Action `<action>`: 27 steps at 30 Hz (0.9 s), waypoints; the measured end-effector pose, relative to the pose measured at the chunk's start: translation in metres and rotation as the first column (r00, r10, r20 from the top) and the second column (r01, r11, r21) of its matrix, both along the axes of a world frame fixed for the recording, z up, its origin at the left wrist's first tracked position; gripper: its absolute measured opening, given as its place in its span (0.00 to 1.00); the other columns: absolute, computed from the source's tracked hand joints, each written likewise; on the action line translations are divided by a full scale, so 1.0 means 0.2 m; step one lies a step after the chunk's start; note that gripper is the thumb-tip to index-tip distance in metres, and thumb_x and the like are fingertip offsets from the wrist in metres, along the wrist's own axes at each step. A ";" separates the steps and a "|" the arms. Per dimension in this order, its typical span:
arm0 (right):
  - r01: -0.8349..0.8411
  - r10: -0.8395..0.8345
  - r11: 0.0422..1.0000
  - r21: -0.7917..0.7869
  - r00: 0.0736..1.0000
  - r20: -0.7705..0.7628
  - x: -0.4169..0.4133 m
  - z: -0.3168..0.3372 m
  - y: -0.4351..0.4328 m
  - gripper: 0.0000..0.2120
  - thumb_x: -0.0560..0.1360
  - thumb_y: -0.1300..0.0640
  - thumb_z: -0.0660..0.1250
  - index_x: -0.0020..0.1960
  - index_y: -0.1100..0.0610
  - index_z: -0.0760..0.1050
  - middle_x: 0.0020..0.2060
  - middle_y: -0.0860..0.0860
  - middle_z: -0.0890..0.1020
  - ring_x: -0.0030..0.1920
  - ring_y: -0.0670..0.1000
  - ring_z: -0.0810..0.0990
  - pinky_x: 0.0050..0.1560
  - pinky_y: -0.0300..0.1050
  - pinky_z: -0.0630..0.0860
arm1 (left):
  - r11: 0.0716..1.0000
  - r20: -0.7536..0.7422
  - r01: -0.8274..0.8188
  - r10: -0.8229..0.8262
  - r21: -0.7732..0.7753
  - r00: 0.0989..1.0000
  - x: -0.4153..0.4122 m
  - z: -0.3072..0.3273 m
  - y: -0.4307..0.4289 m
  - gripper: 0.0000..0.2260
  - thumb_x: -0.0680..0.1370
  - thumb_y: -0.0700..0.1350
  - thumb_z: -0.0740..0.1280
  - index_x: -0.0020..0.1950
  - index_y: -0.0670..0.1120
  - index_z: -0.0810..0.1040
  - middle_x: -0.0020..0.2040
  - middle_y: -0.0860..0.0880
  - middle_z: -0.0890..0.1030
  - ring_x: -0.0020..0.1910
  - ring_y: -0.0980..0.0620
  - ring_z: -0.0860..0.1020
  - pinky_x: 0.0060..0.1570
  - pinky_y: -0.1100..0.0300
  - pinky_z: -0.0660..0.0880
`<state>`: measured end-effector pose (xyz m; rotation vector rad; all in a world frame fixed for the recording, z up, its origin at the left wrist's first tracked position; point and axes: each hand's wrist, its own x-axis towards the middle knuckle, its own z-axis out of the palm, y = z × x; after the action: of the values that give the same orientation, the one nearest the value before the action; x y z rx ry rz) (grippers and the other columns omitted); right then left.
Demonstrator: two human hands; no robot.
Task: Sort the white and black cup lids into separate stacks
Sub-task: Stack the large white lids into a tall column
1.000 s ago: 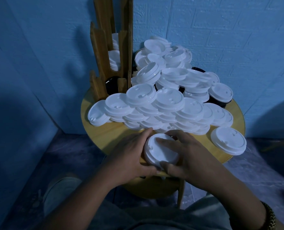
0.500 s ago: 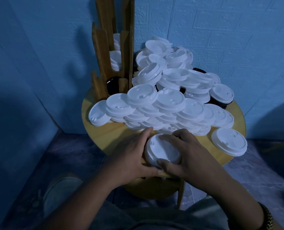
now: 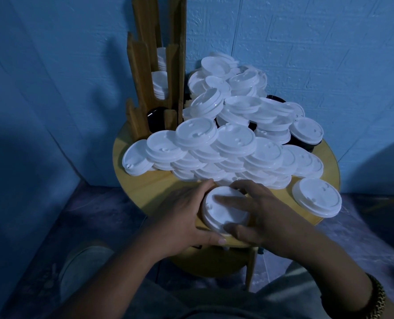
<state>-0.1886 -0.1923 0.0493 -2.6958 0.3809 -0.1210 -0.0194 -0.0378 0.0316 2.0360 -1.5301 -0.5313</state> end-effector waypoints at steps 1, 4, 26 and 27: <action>0.012 -0.012 0.999 -0.036 1.000 0.011 0.00 0.00 0.01 0.29 0.73 0.31 0.65 0.73 0.33 0.65 0.70 0.42 0.62 0.69 0.44 0.62 0.65 0.42 0.67 | 1.000 0.008 -0.002 0.002 -0.012 1.000 0.00 0.00 0.00 0.46 0.67 0.62 0.79 0.77 0.67 0.54 0.72 0.66 0.65 0.70 0.64 0.62 0.69 0.59 0.66; 0.040 -0.040 0.994 -0.100 0.999 0.006 0.01 -0.02 0.06 0.36 0.70 0.24 0.51 0.75 0.36 0.64 0.71 0.44 0.64 0.69 0.47 0.65 0.64 0.46 0.69 | 1.000 0.008 -0.013 0.013 -0.014 1.000 0.01 -0.01 0.00 0.45 0.67 0.62 0.79 0.78 0.65 0.58 0.74 0.64 0.65 0.71 0.62 0.63 0.70 0.56 0.67; 0.532 -0.498 0.828 -0.179 0.843 0.204 -0.36 -0.12 0.00 0.15 0.69 0.50 0.76 0.55 0.44 0.80 0.66 0.51 0.73 0.66 0.58 0.70 0.58 0.64 0.73 | 1.000 0.027 -0.012 0.013 -0.024 1.000 0.01 -0.04 -0.05 0.44 0.65 0.66 0.78 0.76 0.65 0.60 0.72 0.66 0.67 0.72 0.60 0.65 0.71 0.50 0.68; 0.521 -0.499 0.840 -0.151 0.851 0.162 -0.36 -0.11 0.00 0.15 0.69 0.48 0.75 0.54 0.42 0.78 0.69 0.51 0.70 0.70 0.58 0.67 0.61 0.65 0.71 | 0.999 0.022 -0.014 0.014 -0.029 1.000 0.01 -0.03 -0.05 0.44 0.65 0.65 0.79 0.76 0.65 0.60 0.71 0.66 0.68 0.71 0.59 0.65 0.70 0.50 0.69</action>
<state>-0.2601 -0.1931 0.0271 -2.6781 1.1000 -0.4897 -0.0184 -0.0473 0.0249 2.0352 -1.5265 -0.4803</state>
